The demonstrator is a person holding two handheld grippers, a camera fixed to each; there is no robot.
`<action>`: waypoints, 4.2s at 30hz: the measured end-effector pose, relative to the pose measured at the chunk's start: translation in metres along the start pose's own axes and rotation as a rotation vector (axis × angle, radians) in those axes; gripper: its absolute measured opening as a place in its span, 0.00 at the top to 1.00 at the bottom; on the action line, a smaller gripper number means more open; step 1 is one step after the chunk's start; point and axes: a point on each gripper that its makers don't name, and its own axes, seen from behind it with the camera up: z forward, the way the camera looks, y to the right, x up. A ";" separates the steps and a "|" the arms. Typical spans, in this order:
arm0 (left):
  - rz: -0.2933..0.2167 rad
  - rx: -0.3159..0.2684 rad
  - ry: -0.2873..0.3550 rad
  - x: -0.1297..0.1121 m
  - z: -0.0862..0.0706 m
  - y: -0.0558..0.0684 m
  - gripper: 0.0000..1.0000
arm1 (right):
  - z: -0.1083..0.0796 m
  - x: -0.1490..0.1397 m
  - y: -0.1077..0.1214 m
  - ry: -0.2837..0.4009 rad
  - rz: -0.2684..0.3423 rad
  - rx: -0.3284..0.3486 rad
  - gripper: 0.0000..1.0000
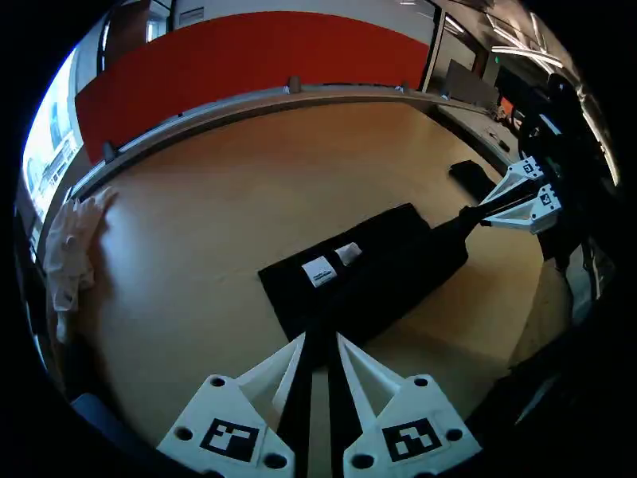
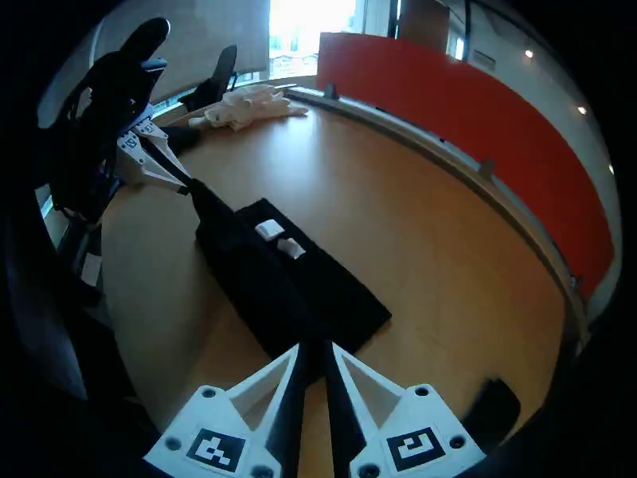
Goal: Fold towel
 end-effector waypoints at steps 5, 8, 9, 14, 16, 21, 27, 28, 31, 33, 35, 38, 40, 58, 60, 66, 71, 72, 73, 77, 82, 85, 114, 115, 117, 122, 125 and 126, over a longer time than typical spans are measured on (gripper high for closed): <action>0.004 0.000 -0.009 -0.003 0.006 -0.001 0.88 | 0.004 -0.001 0.004 -0.001 0.007 -0.001 0.85; 0.002 0.003 -0.013 -0.004 0.010 -0.005 0.88 | 0.008 -0.001 0.009 -0.004 0.014 -0.003 0.85; 0.001 0.005 -0.015 -0.005 0.012 -0.006 0.88 | 0.010 -0.001 0.010 -0.006 0.017 -0.003 0.85; -0.010 0.012 -0.023 -0.007 0.023 -0.012 0.88 | 0.022 0.000 0.017 -0.014 0.030 0.002 0.85; -0.016 0.016 -0.028 -0.008 0.029 -0.015 0.88 | 0.026 -0.001 0.019 -0.019 0.031 0.001 0.85; -0.030 0.018 -0.037 -0.011 0.042 -0.020 0.88 | 0.037 -0.007 0.024 -0.042 0.028 -0.004 0.85; -0.034 0.022 -0.046 -0.015 0.056 -0.022 0.88 | 0.047 -0.015 0.027 -0.058 0.058 -0.003 0.85; -0.036 0.024 -0.048 -0.016 0.058 -0.023 0.88 | 0.049 -0.016 0.028 -0.059 0.066 -0.005 0.85; -0.041 0.028 -0.054 -0.017 0.064 -0.025 0.87 | 0.054 -0.019 0.029 -0.062 0.084 -0.008 0.85; -0.044 0.031 -0.061 -0.019 0.067 -0.026 0.87 | 0.057 -0.021 0.030 -0.065 0.092 -0.009 0.85; -0.046 0.037 -0.064 -0.021 0.071 -0.027 0.86 | 0.061 -0.024 0.031 -0.070 0.095 -0.013 0.85; -0.046 0.048 -0.064 -0.021 0.077 -0.030 0.85 | 0.065 -0.028 0.032 -0.079 0.100 -0.021 0.83; -0.045 0.055 -0.065 -0.021 0.080 -0.031 0.84 | 0.068 -0.030 0.032 -0.085 0.106 -0.026 0.82; -0.016 0.110 -0.067 -0.017 0.090 -0.048 0.59 | 0.079 -0.032 0.050 -0.091 0.132 -0.092 0.39; -0.012 0.115 -0.066 -0.016 0.090 -0.050 0.58 | 0.080 -0.032 0.053 -0.091 0.131 -0.098 0.36; 0.009 0.132 -0.063 -0.010 0.092 -0.057 0.52 | 0.080 -0.027 0.060 -0.084 0.131 -0.117 0.33; 0.011 0.145 -0.058 -0.004 0.093 -0.063 0.43 | 0.081 -0.020 0.069 -0.073 0.132 -0.137 0.33; 0.010 0.148 -0.057 -0.003 0.093 -0.064 0.41 | 0.081 -0.018 0.070 -0.071 0.132 -0.140 0.33; 0.007 0.150 -0.055 -0.001 0.092 -0.065 0.41 | 0.081 -0.017 0.072 -0.069 0.133 -0.144 0.32; -0.001 0.155 -0.047 0.004 0.090 -0.069 0.28 | 0.080 -0.010 0.077 -0.057 0.131 -0.157 0.29; -0.009 0.161 -0.039 0.007 0.085 -0.075 0.11 | 0.077 -0.004 0.079 -0.044 0.128 -0.164 0.10; -0.014 0.163 -0.037 0.005 0.081 -0.076 0.09 | 0.075 -0.002 0.079 -0.036 0.131 -0.165 0.10; -0.074 0.172 -0.038 -0.036 0.040 -0.058 0.08 | 0.038 -0.035 0.041 -0.036 0.166 -0.162 0.10; -0.079 0.173 -0.038 -0.038 0.039 -0.057 0.08 | 0.037 -0.036 0.040 -0.037 0.165 -0.160 0.10; -0.087 0.174 -0.037 -0.040 0.038 -0.056 0.08 | 0.036 -0.038 0.038 -0.037 0.163 -0.156 0.10; -0.106 0.180 -0.032 -0.044 0.034 -0.055 0.08 | 0.036 -0.038 0.034 -0.031 0.156 -0.142 0.10; -0.120 0.185 -0.028 -0.046 0.030 -0.054 0.08 | 0.038 -0.037 0.033 -0.029 0.152 -0.135 0.10; -0.124 0.187 -0.027 -0.047 0.029 -0.054 0.08 | 0.038 -0.036 0.032 -0.028 0.150 -0.132 0.10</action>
